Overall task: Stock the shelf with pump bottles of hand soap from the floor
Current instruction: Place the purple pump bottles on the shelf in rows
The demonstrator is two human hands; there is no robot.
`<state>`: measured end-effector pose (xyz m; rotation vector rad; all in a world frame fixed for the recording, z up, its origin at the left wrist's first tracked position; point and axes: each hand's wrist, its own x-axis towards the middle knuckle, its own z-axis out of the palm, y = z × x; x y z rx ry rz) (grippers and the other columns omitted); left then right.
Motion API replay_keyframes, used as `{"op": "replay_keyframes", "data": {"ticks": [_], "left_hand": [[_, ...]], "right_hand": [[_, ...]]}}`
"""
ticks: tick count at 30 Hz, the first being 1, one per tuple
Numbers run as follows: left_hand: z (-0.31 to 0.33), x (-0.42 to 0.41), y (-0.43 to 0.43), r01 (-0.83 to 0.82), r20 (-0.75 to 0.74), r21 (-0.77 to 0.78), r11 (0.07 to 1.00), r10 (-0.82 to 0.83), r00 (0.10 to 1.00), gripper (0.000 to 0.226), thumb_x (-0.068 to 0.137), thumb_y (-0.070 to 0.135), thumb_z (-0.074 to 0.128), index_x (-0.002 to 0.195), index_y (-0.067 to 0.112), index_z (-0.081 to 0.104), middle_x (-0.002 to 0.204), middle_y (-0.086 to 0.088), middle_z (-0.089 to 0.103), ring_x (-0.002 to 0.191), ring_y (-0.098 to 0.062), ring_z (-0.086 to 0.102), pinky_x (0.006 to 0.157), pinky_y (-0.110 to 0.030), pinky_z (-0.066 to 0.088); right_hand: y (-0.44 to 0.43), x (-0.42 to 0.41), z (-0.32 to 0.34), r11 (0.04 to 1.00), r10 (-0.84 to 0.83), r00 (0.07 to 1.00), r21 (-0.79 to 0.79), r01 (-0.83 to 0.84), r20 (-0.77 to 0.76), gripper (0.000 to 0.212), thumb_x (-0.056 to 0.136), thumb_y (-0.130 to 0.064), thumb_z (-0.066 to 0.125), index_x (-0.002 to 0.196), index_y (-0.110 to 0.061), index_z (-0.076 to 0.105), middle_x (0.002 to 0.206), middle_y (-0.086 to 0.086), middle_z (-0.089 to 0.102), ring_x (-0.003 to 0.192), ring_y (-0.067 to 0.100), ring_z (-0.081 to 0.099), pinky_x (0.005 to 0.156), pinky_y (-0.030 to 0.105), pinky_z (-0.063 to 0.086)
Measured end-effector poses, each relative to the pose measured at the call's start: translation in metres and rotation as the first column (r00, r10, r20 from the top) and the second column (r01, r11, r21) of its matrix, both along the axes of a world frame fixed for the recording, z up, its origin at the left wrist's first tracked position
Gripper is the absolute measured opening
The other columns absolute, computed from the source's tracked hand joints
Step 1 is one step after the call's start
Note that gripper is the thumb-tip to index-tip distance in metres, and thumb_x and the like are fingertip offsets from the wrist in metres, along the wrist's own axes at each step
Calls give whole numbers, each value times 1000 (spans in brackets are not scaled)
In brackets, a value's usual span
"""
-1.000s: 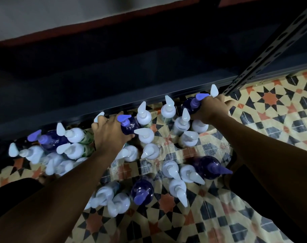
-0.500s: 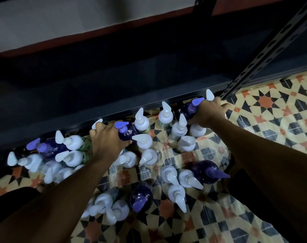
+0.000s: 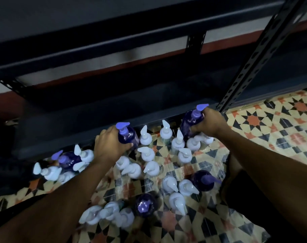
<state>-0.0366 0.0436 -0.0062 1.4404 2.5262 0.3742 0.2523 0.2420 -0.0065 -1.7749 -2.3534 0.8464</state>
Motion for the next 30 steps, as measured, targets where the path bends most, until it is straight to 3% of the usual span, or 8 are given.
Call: {"op": "replay_keyframes", "data": {"ticks": [4,10,15,17,19,23,27,30], "left_hand": [[49,7,-10,2,12,129,992,-3,1000,51,67,43,86,104,16,63,100,-2,68,95,-31,63,81,-41,48],[136,18,-28,-81,268,378,922,-25,963,65,66,30,91,124,23,61,117,6,55,101,-14,59,83,-27,44],[196,19,-45,-197,439,524,829,-65,896,67,59,36,94,118,29,63,116,5,59,103,-14,64,91,-29,51],[213,19,-57,-255,536,543,800,-97,838,64,56,40,93,113,35,64,116,5,67,101,-16,70,91,-36,57],[226,21,-71,-302,615,560,772,-143,776,59,63,28,93,114,34,63,113,4,71,98,-16,72,86,-33,58],[231,27,-91,-481,807,513,711,-209,552,82,47,36,91,121,16,63,112,-4,74,98,-20,73,85,-39,57],[232,37,-104,-542,906,416,730,-280,318,44,59,24,87,96,9,71,86,-11,72,69,-19,68,69,-32,58],[226,38,-105,-581,945,327,745,-261,197,30,68,29,74,90,10,70,73,-6,71,59,-16,65,59,-29,56]], "right_hand": [[-7,6,51,997,61,995,48,-57,-82,47,66,-30,87,102,-17,59,99,2,63,90,27,59,72,32,41],[-30,13,143,993,101,955,81,-82,-277,50,60,-30,87,105,-26,65,109,3,64,93,23,65,84,37,53],[-64,9,218,988,150,880,86,-125,-450,44,57,-36,83,98,-32,68,105,-1,69,88,13,69,84,36,57],[-84,6,243,988,156,828,82,-133,-539,42,57,-38,81,96,-32,71,106,0,71,91,13,71,87,34,56],[-106,4,262,987,149,765,48,-153,-626,34,68,-27,84,99,-29,71,104,2,73,91,14,72,87,29,54],[-145,-7,275,976,59,624,-87,-200,-779,33,78,-14,79,109,-18,70,100,4,77,92,20,74,91,34,55],[-171,-27,264,915,-172,490,-322,-242,-855,25,69,-26,69,88,-11,71,81,7,72,74,22,66,73,37,51],[-181,-44,247,833,-318,426,-464,-301,-847,42,61,-35,77,96,-12,70,86,11,70,74,24,65,80,42,49]]}}
